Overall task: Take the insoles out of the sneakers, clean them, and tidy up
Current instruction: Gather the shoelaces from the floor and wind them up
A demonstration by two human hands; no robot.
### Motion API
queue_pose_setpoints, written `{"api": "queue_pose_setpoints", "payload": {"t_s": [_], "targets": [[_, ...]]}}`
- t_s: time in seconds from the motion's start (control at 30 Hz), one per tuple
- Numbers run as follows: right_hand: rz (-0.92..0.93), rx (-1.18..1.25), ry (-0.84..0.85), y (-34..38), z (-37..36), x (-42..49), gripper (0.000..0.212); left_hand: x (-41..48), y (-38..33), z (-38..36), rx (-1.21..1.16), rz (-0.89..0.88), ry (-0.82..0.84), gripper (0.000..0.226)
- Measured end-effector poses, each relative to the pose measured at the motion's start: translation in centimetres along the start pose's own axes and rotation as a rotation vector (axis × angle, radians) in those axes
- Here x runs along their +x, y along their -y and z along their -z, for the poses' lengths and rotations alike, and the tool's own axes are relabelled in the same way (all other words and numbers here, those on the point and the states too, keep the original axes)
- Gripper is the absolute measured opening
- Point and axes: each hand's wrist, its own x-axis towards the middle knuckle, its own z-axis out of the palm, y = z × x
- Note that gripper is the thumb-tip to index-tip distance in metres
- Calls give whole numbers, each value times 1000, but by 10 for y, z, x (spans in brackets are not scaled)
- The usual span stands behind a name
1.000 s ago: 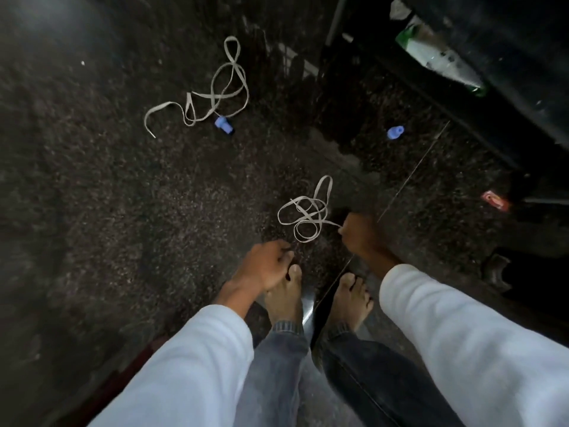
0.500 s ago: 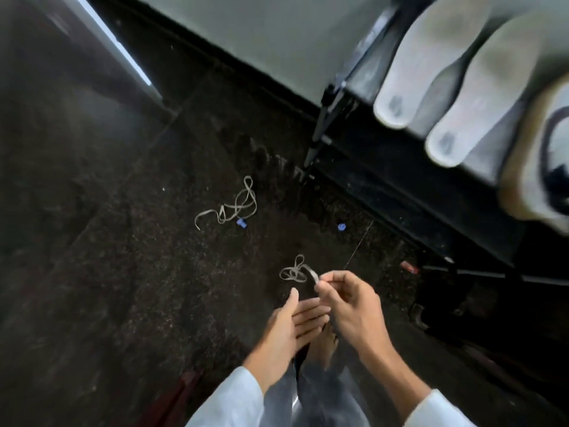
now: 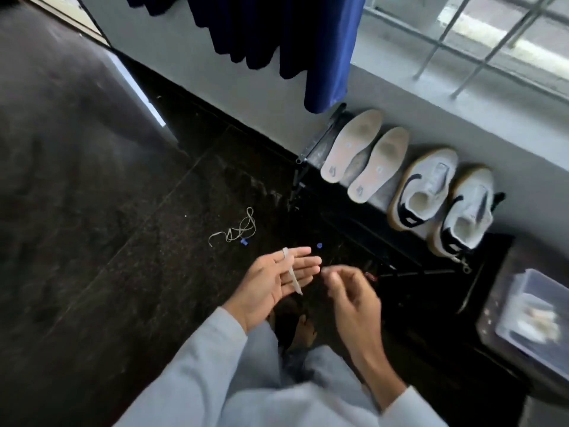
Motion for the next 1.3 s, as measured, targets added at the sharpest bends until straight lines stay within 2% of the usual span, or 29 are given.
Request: {"api": "queue_pose_setpoints", "payload": {"t_s": [0.07,0.17,0.23,0.3,0.37,0.43,0.6,0.7,0.77,0.83,0.9,1.0,1.1,1.2,1.3], "targets": [[68,-24,104,20,18,8,28,-31,-16,-10,76,17,76,35],[264,-111,481,51,28,23,47,-67,-35,-25,173,41,189,34],[401,-177,631,68,24,26,41,-82,-46,-32,230,50,257,34],[420,-169,663,79,17,26,28,-92,-57,-37,273,33,298,34],[326,-43,585,88,11,25,18,-100,-66,-38,273,32,323,33],[295,74,468,98,9,30,21,-105,-74,-36,269,30,340,31],[273,123,312,113,3,37,27,-109,-91,-30,295,28,417,32],[244,79,294,109,-1,30,17,-106,-105,-32,279,2,450,34],[191,51,236,104,-5,18,19,-99,-112,-36,250,-25,469,36],[255,-164,175,98,-10,0,19,-88,-115,-41,201,-59,452,37],[313,-336,210,100,-14,-22,14,-75,-112,-47,151,-90,391,39],[312,-385,227,118,-13,-55,24,-60,-98,-55,148,-110,306,40],[282,-377,217,139,7,-73,28,-52,-79,-62,280,-133,270,41],[297,-332,88,167,45,-70,21,-53,-62,-70,355,-89,288,39],[241,-303,-40,182,81,-46,25,-64,-49,-85,374,-6,392,37]]}}
